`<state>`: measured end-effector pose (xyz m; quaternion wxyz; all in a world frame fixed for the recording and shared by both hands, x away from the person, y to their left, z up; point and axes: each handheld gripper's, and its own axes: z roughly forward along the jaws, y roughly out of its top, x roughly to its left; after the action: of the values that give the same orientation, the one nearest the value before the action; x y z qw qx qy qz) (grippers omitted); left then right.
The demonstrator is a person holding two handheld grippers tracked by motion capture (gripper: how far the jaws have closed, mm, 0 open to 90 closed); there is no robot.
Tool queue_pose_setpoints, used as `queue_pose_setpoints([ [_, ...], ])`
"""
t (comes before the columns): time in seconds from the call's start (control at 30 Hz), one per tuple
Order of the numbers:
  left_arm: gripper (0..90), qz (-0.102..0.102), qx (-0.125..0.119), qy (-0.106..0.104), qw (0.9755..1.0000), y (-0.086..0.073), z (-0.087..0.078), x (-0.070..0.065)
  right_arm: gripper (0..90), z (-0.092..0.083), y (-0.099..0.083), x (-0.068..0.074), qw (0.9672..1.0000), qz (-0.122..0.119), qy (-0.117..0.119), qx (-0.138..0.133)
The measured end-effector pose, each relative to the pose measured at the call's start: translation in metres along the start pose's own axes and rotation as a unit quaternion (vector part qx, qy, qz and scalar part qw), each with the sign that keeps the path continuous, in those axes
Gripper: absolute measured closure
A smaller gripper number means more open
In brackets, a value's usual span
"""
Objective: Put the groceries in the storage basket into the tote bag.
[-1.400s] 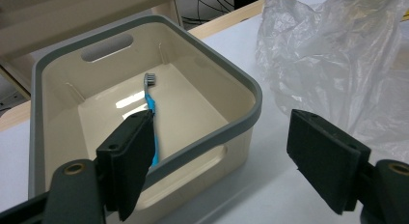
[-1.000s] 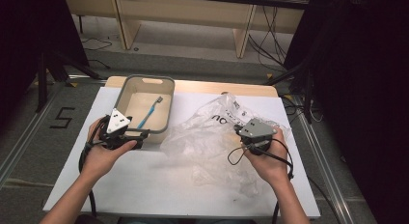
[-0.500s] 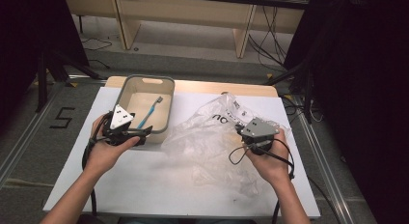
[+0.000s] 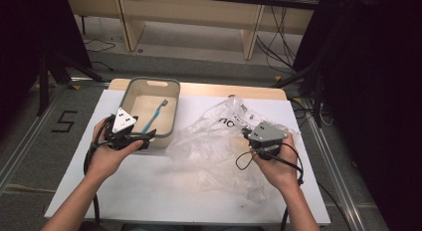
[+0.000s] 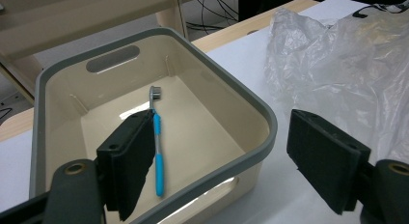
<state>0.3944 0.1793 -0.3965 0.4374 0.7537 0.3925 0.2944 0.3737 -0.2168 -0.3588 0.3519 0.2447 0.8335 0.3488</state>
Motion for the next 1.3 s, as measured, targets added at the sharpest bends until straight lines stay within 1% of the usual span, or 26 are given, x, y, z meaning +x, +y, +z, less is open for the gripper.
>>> queue_pose_setpoints([
  [0.23, 25.3, -0.004, 0.003, -0.004, 1.0, 0.001, 0.005, 0.001, 90.0, 0.001, 0.0, -0.002, 1.0, 0.006, 0.0, -0.002],
  [0.3, 25.3, -0.001, 0.002, -0.006, 1.0, 0.001, 0.006, 0.0, 90.0, 0.0, 0.0, -0.003, 1.0, 0.006, 0.0, -0.003],
  [0.4, 25.3, 0.002, 0.004, -0.004, 1.0, 0.002, 0.005, 0.001, 90.0, 0.0, -0.001, -0.004, 1.0, 0.007, 0.0, -0.002],
  [0.53, 25.3, 0.0, 0.003, -0.001, 1.0, 0.003, 0.004, 0.0, 90.0, 0.0, -0.001, -0.003, 1.0, 0.009, 0.001, -0.002],
  [0.57, 25.3, 0.001, 0.004, 0.0, 1.0, 0.003, 0.004, -0.001, 90.0, 0.0, -0.001, -0.003, 1.0, 0.006, 0.002, -0.003],
  [0.73, 25.2, -0.003, 0.006, 0.002, 1.0, 0.006, 0.005, 0.001, 90.0, -0.001, 0.0, -0.001, 1.0, 0.007, 0.003, -0.005],
  [0.93, 25.2, -0.01, 0.006, 0.0, 0.9999, 0.006, 0.007, 0.002, 90.0, 0.0, 0.0, -0.001, 1.0, 0.004, 0.005, -0.004],
  [1.13, 25.2, -0.011, 0.007, 0.001, 0.9999, 0.007, 0.007, 0.003, 90.0, -0.001, 0.0, -0.001, 1.0, 0.004, 0.005, -0.004],
  [1.3, 25.1, -0.015, 0.01, 0.003, 0.9998, 0.011, 0.011, 0.006, 90.0, 0.0, 0.0, -0.001, 1.0, 0.003, 0.005, -0.004],
])
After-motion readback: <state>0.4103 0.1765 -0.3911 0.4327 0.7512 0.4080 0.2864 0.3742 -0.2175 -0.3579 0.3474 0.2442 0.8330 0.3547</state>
